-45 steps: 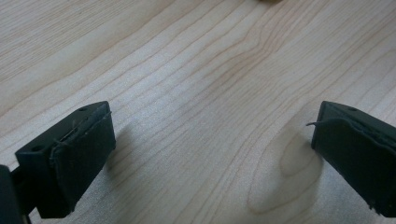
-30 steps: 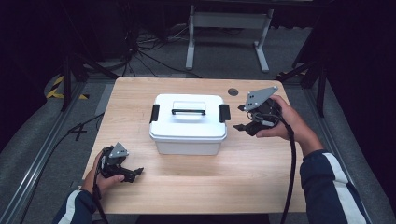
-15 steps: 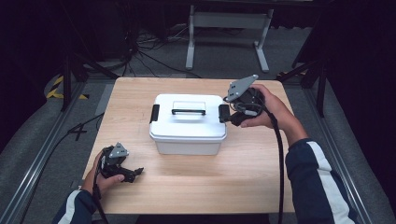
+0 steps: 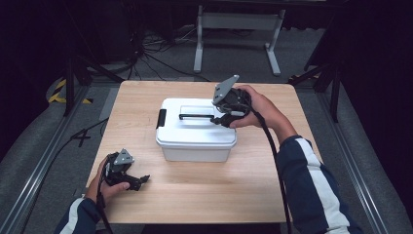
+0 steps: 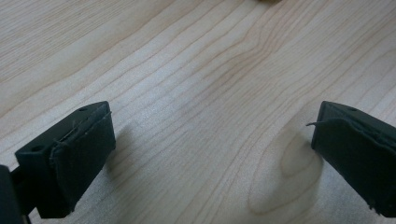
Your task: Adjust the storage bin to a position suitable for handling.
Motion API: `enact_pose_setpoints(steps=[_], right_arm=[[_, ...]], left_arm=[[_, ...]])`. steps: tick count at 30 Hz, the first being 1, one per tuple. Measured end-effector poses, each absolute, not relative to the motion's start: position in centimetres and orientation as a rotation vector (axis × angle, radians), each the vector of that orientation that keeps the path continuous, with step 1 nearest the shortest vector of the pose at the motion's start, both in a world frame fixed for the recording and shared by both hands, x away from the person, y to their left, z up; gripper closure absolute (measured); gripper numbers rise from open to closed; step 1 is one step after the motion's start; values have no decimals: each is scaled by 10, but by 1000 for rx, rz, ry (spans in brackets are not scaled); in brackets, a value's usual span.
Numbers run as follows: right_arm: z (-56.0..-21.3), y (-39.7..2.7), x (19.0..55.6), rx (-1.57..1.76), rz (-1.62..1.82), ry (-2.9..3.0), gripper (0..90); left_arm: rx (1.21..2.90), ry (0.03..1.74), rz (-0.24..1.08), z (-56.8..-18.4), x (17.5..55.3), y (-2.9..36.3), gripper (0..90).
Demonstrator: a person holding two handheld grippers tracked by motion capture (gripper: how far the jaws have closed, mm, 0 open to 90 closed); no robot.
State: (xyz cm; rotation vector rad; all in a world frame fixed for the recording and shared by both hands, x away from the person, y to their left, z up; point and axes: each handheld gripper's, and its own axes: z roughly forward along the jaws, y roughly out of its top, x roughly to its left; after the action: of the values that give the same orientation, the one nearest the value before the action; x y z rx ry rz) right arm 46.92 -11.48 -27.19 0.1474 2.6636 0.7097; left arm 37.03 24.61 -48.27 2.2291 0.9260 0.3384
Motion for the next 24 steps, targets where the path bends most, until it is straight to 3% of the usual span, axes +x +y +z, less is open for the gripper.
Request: enact_pose_setpoints(steps=[11, 24], right_arm=[[-284, -84, 482, 96, 683, 2719, 508], [-287, -82, 485, 46, 669, 2709, 821]], left_arm=[[2232, 920, 338, -483, 371, 246, 1], [2233, 918, 338, -483, 371, 246, 1]])
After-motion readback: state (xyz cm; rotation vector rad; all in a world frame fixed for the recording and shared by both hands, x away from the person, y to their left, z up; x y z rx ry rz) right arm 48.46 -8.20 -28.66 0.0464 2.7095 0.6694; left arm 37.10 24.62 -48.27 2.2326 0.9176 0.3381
